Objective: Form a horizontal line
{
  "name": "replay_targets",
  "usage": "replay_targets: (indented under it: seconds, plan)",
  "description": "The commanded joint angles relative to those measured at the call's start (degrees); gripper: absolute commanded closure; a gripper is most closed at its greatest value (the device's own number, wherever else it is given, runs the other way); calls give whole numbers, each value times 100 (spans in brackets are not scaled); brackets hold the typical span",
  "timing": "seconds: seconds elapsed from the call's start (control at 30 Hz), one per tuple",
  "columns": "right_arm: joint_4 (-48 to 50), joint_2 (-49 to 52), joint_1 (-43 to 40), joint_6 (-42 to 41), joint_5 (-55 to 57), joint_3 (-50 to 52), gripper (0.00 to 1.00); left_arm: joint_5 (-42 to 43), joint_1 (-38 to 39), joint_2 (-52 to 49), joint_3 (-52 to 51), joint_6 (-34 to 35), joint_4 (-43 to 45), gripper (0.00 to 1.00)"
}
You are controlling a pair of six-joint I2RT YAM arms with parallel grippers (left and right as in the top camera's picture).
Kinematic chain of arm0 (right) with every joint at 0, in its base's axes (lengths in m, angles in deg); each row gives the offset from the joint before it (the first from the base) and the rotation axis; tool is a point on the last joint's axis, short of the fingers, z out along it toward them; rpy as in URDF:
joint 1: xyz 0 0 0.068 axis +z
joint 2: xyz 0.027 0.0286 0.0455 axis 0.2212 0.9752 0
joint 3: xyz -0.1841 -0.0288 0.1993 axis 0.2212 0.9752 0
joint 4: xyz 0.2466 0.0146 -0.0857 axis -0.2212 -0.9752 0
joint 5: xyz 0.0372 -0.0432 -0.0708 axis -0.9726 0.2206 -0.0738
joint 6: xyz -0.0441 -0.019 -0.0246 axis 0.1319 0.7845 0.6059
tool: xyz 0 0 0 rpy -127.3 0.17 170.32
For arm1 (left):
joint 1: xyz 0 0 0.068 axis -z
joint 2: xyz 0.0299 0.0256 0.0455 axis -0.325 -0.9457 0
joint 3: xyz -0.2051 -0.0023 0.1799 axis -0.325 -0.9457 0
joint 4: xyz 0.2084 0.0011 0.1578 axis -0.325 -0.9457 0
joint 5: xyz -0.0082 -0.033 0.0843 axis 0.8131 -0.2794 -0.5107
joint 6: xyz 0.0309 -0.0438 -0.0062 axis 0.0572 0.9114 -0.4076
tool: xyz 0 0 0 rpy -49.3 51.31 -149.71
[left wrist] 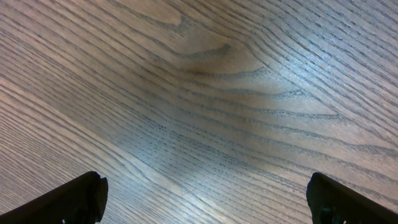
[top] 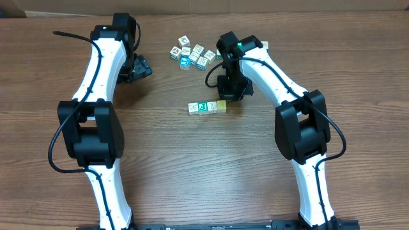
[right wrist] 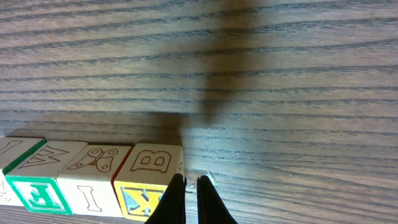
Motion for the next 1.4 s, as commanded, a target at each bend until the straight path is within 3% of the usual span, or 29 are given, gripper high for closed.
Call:
replay_targets:
  seconds: [0.0,1.2,1.37]
  plan:
    - [15,-221,28,48,-35,-17,96,-59,33,120,118,-24,-11,0]
    - [92,-221,22,232,-39,-17,95,-59,39,120,118,-24,-11,0]
    - [92,-221,22,81,302,-17,88,-59,37,120,118,-26,-13,0]
